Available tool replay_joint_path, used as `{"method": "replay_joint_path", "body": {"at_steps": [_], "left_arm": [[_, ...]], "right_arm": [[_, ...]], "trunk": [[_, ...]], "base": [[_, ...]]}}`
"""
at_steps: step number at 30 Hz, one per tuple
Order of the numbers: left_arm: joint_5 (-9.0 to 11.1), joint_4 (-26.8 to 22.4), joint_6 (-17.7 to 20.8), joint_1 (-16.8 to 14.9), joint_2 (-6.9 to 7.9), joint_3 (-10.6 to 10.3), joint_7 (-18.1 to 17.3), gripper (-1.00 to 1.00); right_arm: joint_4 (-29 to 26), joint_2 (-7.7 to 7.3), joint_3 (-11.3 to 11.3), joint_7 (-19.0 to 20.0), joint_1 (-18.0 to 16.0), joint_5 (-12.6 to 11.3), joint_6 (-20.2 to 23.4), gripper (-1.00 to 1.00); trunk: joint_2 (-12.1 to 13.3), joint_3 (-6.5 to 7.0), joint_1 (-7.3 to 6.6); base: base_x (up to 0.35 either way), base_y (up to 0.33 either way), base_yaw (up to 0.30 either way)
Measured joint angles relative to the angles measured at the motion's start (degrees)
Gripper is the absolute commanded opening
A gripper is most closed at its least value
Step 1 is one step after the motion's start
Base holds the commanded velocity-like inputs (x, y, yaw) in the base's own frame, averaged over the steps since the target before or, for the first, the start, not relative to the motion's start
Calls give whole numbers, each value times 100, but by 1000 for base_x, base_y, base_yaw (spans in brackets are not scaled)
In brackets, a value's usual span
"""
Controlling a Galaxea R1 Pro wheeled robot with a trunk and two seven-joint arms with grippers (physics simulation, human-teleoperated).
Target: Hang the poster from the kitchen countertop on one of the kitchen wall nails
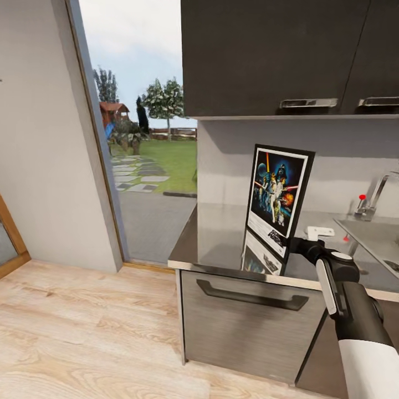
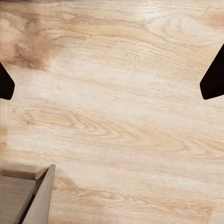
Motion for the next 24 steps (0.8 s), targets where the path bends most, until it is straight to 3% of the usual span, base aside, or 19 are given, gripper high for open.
{"method": "replay_joint_path", "body": {"at_steps": [6, 24], "left_arm": [[0, 0, -2, 0, 0, 0, 0, 100], [1, 0, -1, 0, 0, 0, 0, 100]], "right_arm": [[-1, 0, 0, 225, 2, 17, 0, 100], [-1, 0, 0, 266, 3, 32, -2, 100]], "trunk": [[0, 0, 0], [0, 0, -1]], "base": [[2, -5, 0], [32, 0, 0]]}}
